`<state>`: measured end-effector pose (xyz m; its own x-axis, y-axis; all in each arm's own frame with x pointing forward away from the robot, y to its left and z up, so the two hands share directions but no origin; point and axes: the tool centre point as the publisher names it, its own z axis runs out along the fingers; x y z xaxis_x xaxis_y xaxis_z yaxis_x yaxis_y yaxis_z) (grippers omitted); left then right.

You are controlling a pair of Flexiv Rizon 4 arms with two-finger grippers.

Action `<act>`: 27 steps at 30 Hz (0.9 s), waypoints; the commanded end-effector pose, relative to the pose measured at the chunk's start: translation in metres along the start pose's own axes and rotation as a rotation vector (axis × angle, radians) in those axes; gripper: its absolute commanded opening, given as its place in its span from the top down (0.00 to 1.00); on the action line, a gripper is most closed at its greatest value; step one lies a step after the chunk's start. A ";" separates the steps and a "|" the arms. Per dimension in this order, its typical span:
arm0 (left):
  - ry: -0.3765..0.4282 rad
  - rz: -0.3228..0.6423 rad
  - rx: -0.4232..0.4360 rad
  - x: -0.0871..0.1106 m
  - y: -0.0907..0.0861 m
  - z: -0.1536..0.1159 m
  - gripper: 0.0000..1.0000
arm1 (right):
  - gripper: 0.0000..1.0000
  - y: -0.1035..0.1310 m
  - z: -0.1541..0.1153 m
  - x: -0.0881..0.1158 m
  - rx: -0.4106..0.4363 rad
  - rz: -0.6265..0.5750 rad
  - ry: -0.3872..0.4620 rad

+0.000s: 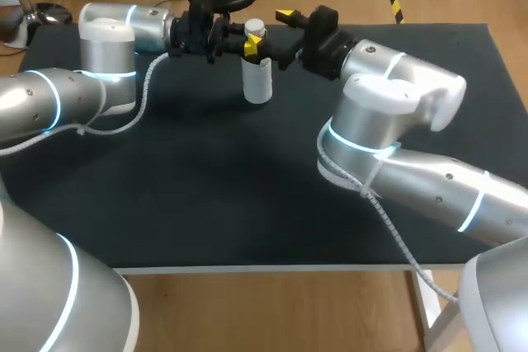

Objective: Unscrew the bottle cap

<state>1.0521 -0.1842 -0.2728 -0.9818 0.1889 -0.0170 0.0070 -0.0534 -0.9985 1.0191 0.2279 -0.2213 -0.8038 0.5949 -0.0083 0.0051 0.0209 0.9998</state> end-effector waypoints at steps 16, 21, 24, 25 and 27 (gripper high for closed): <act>-0.005 0.002 -0.001 0.002 -0.001 0.001 1.00 | 0.00 -0.012 0.023 -0.002 0.041 0.024 0.035; -0.005 0.002 -0.001 0.002 -0.001 0.001 1.00 | 0.00 -0.012 0.029 -0.006 0.043 0.024 0.042; -0.005 0.002 -0.001 0.002 -0.001 0.001 1.00 | 0.00 -0.013 0.031 -0.008 0.045 0.022 0.044; -0.005 0.002 -0.001 0.002 -0.001 0.001 1.00 | 0.00 -0.013 0.032 -0.009 0.046 0.021 0.045; -0.005 0.002 -0.001 0.002 -0.001 0.001 1.00 | 0.00 -0.013 0.034 -0.010 0.048 0.019 0.047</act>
<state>1.0521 -0.1842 -0.2728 -0.9818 0.1889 -0.0170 0.0070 -0.0534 -0.9986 1.0416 0.2465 -0.2354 -0.8268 0.5623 0.0130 0.0449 0.0430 0.9981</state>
